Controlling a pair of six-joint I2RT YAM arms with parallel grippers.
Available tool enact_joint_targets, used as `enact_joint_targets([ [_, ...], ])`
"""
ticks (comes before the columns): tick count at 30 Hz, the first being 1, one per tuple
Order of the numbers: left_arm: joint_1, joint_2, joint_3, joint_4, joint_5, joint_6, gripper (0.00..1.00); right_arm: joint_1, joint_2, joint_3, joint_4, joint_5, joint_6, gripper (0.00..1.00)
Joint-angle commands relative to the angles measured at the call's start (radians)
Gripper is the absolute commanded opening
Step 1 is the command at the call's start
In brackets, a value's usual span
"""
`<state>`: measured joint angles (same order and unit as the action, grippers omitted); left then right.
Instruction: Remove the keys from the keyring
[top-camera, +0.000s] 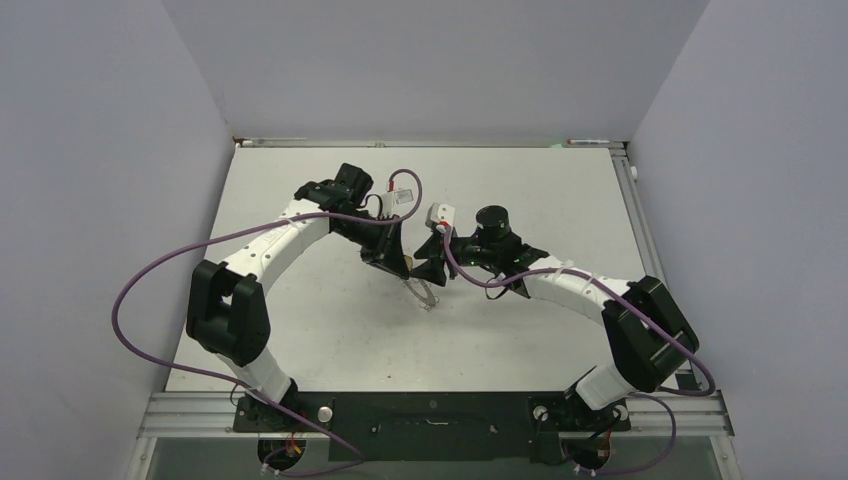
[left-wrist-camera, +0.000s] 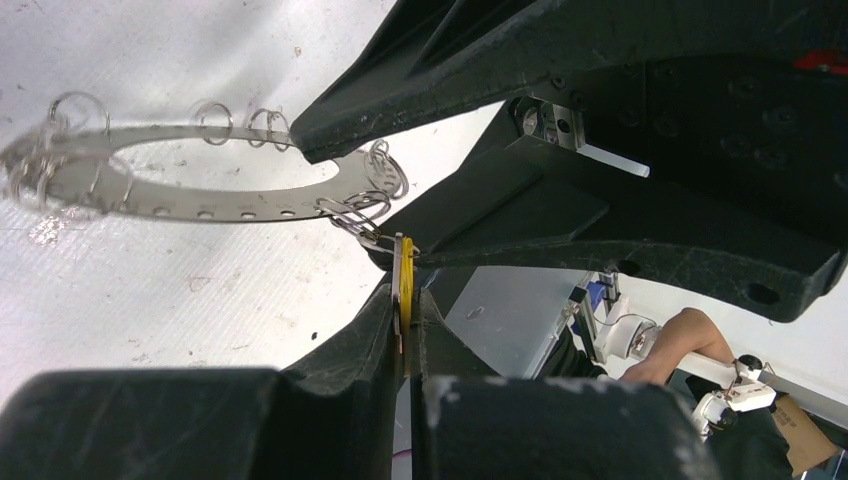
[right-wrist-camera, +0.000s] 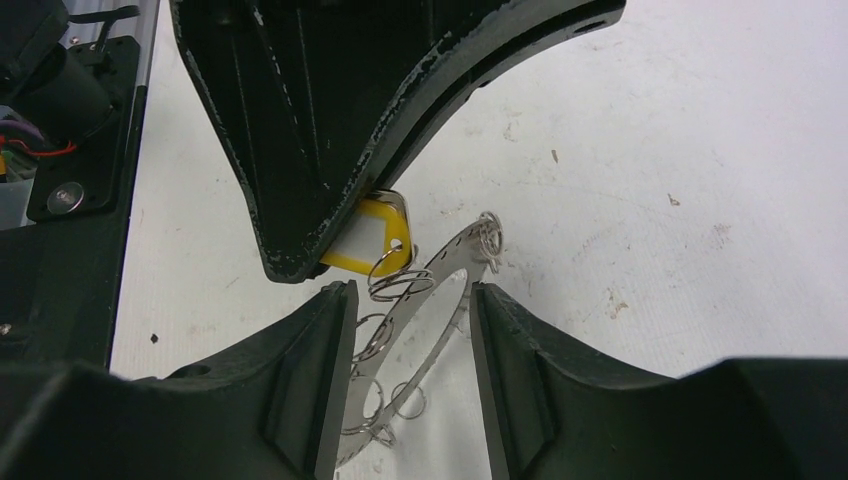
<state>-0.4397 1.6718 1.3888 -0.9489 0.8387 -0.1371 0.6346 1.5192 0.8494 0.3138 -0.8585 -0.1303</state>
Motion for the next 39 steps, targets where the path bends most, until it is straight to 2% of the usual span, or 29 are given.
enact_joint_targets([
  [1, -0.005, -0.041, 0.049, 0.004, 0.042, 0.008, 0.00, 0.010, 0.002, 0.029, 0.075, -0.026, 0.007, 0.46],
  [9, -0.005, -0.043, 0.042, 0.007, 0.042, 0.006, 0.00, 0.020, 0.008, 0.038, 0.073, -0.003, 0.009, 0.47],
  [16, -0.005, -0.046, 0.037, 0.008, 0.043, 0.004, 0.00, 0.024, 0.011, 0.046, 0.059, 0.054, 0.003, 0.43],
  [26, 0.022, -0.050, 0.018, 0.030, 0.058, -0.017, 0.00, 0.022, -0.001, 0.039, 0.021, 0.076, -0.027, 0.18],
  [32, 0.067, -0.046, 0.005, 0.047, 0.055, -0.042, 0.00, 0.019, -0.005, 0.036, 0.001, 0.070, -0.041, 0.07],
  [39, 0.101, -0.027, -0.001, 0.056, 0.014, -0.059, 0.00, 0.014, -0.014, 0.029, -0.009, 0.061, -0.045, 0.05],
])
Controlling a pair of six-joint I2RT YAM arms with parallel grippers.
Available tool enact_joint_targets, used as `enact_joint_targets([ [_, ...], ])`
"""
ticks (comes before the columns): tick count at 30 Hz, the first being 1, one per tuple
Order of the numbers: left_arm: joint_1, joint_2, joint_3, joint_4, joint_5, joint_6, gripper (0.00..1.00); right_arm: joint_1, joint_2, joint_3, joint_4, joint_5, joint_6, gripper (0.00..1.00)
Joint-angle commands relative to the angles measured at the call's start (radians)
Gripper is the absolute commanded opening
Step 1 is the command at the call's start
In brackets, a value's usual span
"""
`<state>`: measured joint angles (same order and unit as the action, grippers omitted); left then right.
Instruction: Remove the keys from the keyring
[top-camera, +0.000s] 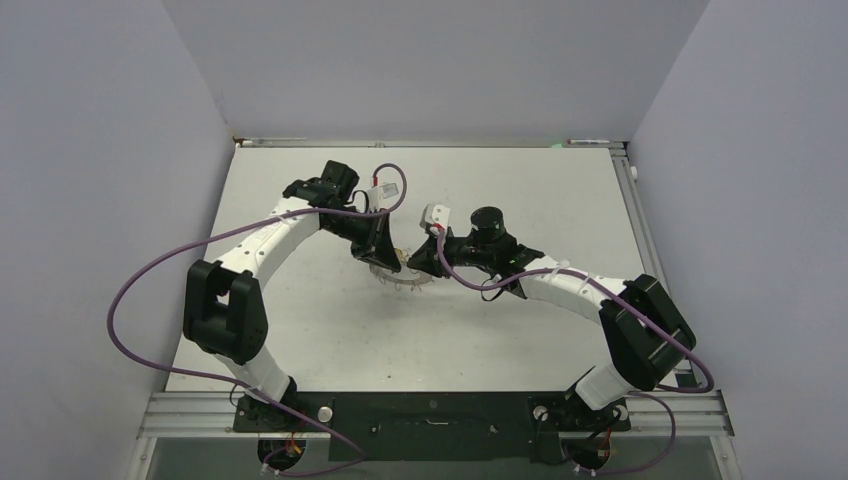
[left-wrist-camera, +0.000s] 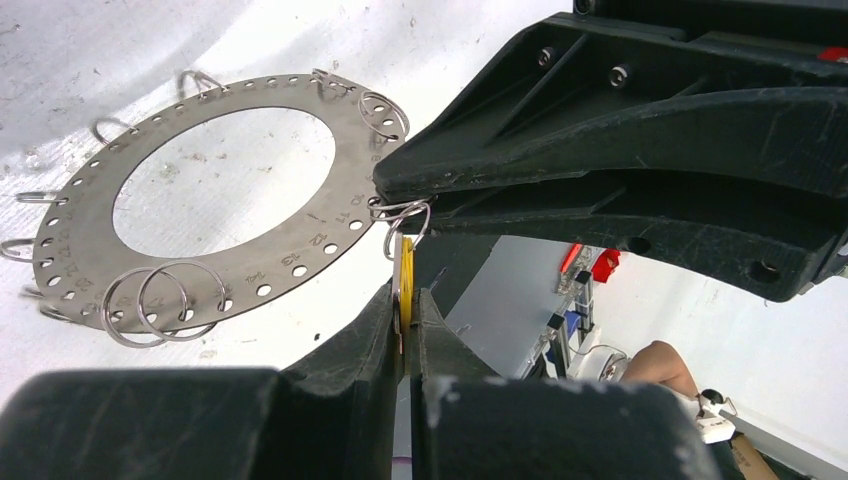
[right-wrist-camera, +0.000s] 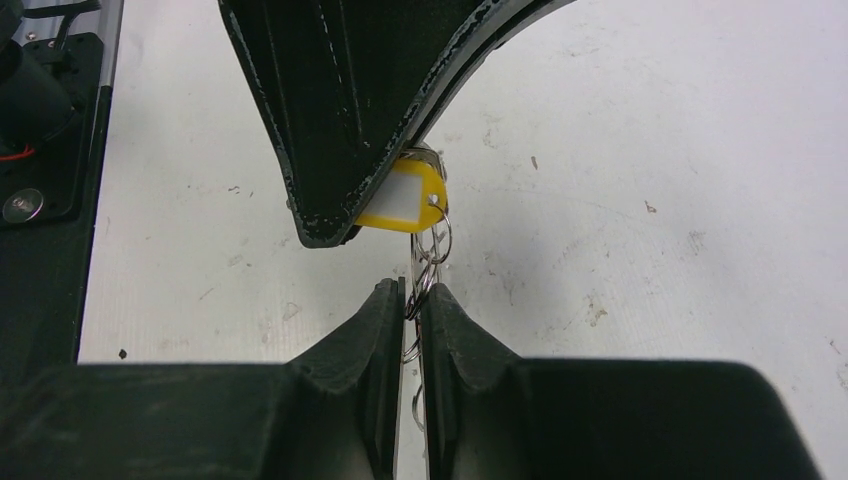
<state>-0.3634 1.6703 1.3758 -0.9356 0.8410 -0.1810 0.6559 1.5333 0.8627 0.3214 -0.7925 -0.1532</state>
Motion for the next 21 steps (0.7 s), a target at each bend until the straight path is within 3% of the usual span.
enact_joint_targets([
  [1, 0.024, -0.022, 0.012, 0.043, 0.010, -0.015, 0.00, -0.008, -0.029, 0.015, -0.015, -0.005, -0.024, 0.05],
  [10, 0.018, -0.022, 0.012, 0.045, 0.021, -0.014, 0.00, -0.016, -0.025, 0.006, 0.023, -0.009, 0.005, 0.06],
  [14, -0.043, -0.035, 0.040, 0.003, 0.064, 0.042, 0.00, -0.016, -0.016, 0.019, 0.008, -0.020, -0.005, 0.38],
  [16, -0.087, -0.044, 0.046, -0.002, 0.068, 0.047, 0.00, -0.016, -0.012, 0.027, 0.003, -0.025, -0.011, 0.43],
  [21, -0.096, -0.047, 0.050, -0.001, 0.064, 0.034, 0.00, -0.016, -0.016, 0.050, -0.007, -0.029, -0.008, 0.44],
])
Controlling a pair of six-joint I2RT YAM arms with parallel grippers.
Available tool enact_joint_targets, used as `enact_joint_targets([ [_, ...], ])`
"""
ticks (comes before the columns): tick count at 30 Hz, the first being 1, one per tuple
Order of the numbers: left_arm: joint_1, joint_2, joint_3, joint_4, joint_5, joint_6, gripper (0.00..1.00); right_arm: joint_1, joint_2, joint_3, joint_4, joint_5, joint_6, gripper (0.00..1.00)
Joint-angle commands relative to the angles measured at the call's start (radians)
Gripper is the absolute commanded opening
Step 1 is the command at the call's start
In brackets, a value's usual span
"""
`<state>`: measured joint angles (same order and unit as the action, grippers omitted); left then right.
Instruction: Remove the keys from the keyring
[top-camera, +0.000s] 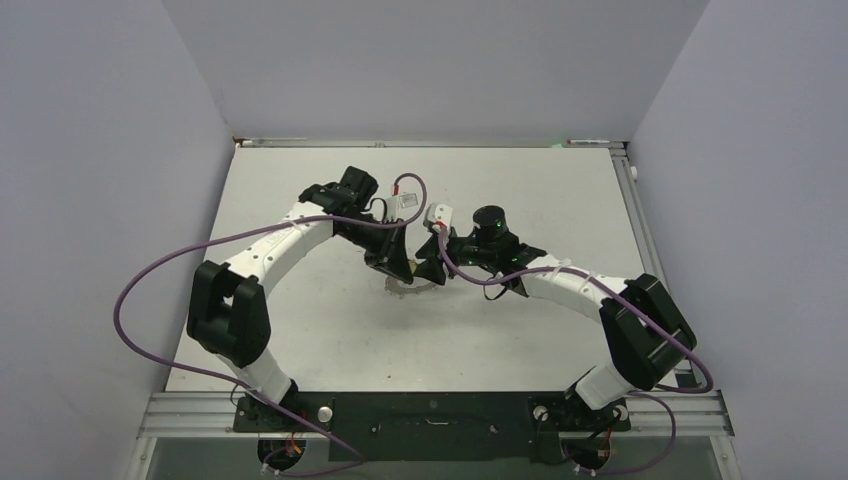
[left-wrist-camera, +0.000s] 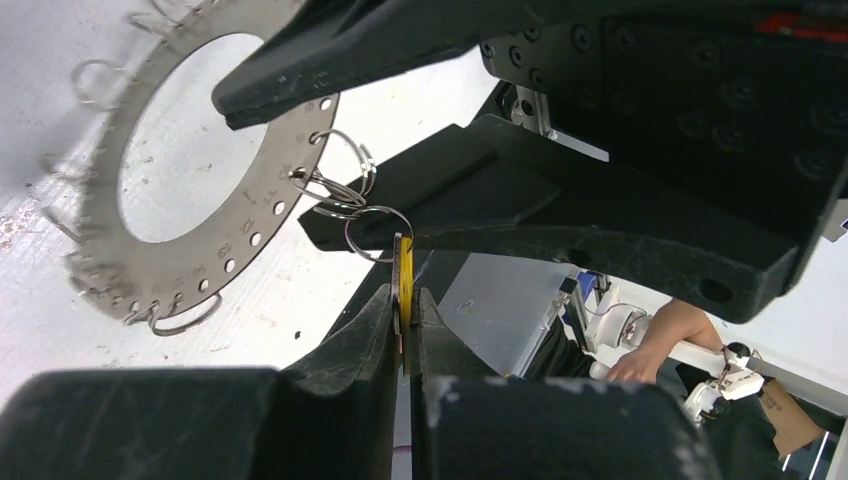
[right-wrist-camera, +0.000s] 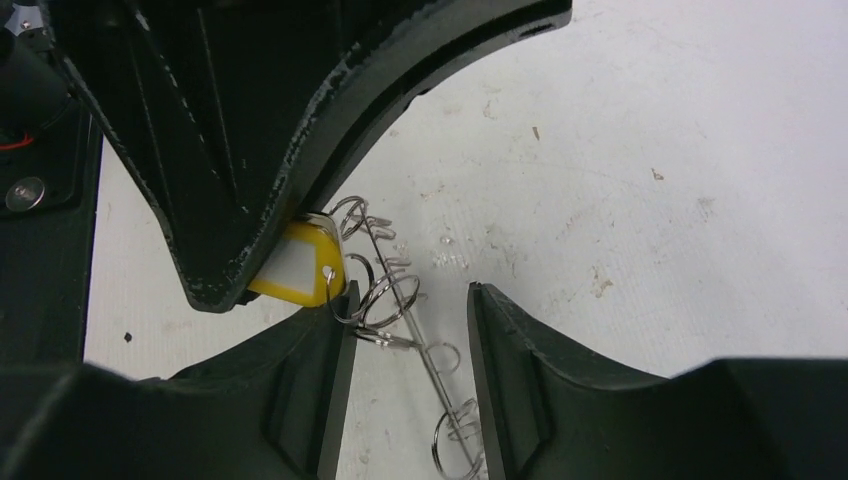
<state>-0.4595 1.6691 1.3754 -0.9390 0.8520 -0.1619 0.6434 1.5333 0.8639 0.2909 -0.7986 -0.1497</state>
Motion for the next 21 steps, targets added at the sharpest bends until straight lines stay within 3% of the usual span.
enact_joint_targets([
  [1, 0.002, -0.046, 0.053, 0.002, 0.053, 0.015, 0.00, -0.004, -0.018, 0.051, 0.022, -0.025, -0.011, 0.44],
  [12, 0.002, -0.051, 0.042, 0.005, 0.056, 0.016, 0.00, -0.002, -0.023, 0.055, 0.026, -0.056, -0.005, 0.37],
  [19, 0.031, -0.058, 0.038, 0.005, 0.070, 0.008, 0.00, -0.002, -0.021, 0.051, 0.026, -0.067, -0.013, 0.25],
  [21, 0.047, -0.057, 0.036, 0.010, 0.077, -0.001, 0.00, -0.002, -0.024, 0.048, 0.022, -0.067, -0.020, 0.18],
])
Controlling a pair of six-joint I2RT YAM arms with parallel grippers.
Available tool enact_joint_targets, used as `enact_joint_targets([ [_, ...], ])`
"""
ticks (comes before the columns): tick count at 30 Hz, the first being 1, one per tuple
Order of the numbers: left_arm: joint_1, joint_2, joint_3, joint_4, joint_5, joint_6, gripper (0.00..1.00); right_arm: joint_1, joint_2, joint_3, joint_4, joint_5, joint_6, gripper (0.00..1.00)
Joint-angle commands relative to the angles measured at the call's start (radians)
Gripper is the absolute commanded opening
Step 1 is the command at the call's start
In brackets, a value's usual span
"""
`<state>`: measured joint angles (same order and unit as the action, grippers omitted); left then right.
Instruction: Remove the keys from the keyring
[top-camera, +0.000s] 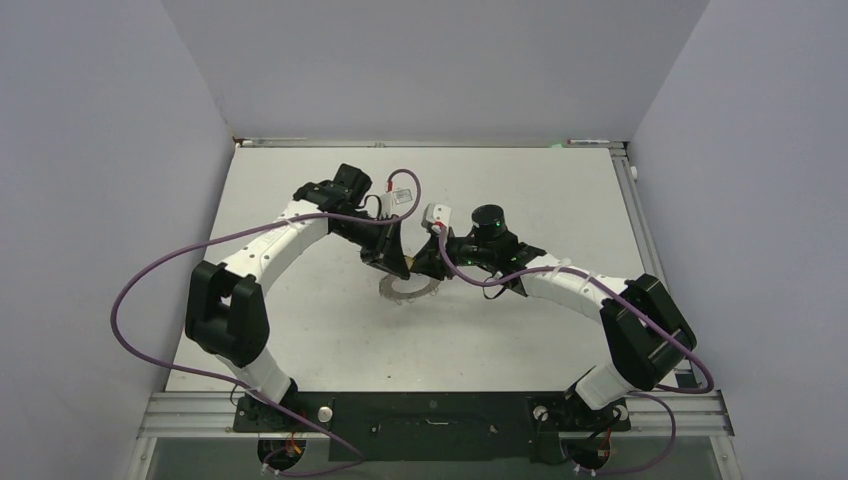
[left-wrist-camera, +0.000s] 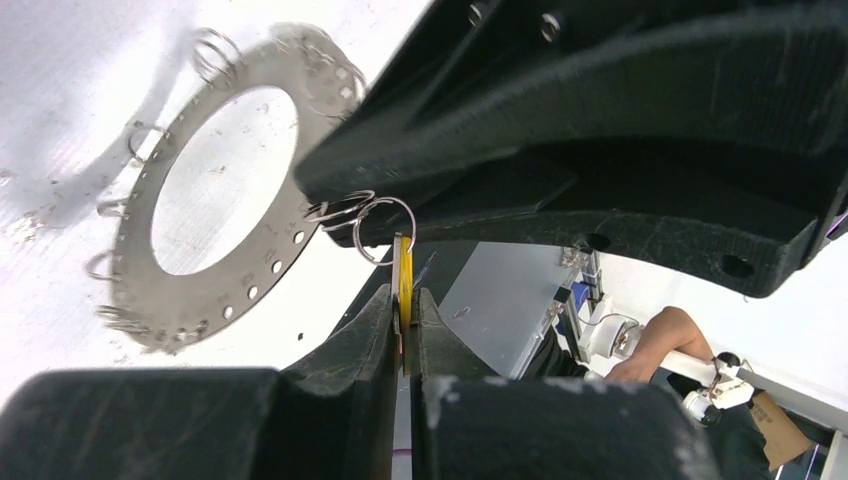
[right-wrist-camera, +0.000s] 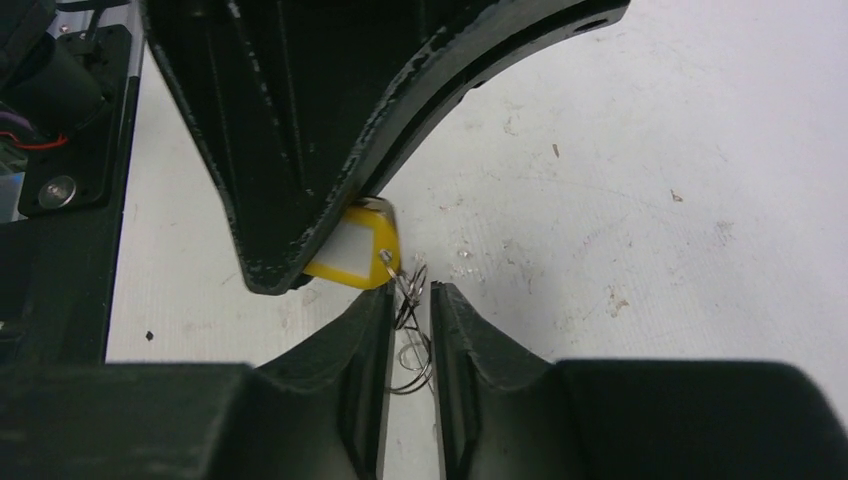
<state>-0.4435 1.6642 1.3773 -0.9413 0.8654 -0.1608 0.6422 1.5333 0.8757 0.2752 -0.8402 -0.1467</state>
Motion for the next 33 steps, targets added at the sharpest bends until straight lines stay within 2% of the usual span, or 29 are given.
enact_joint_targets([
  [1, 0.039, -0.052, 0.033, 0.015, 0.069, -0.005, 0.00, -0.001, -0.024, 0.034, 0.035, -0.025, -0.027, 0.14],
  [5, 0.060, -0.053, 0.025, 0.025, 0.067, -0.015, 0.00, -0.002, -0.027, 0.034, 0.029, -0.022, -0.031, 0.05],
  [33, 0.089, -0.038, -0.024, 0.052, -0.096, -0.031, 0.00, -0.025, -0.043, 0.022, 0.065, -0.067, 0.005, 0.05],
])
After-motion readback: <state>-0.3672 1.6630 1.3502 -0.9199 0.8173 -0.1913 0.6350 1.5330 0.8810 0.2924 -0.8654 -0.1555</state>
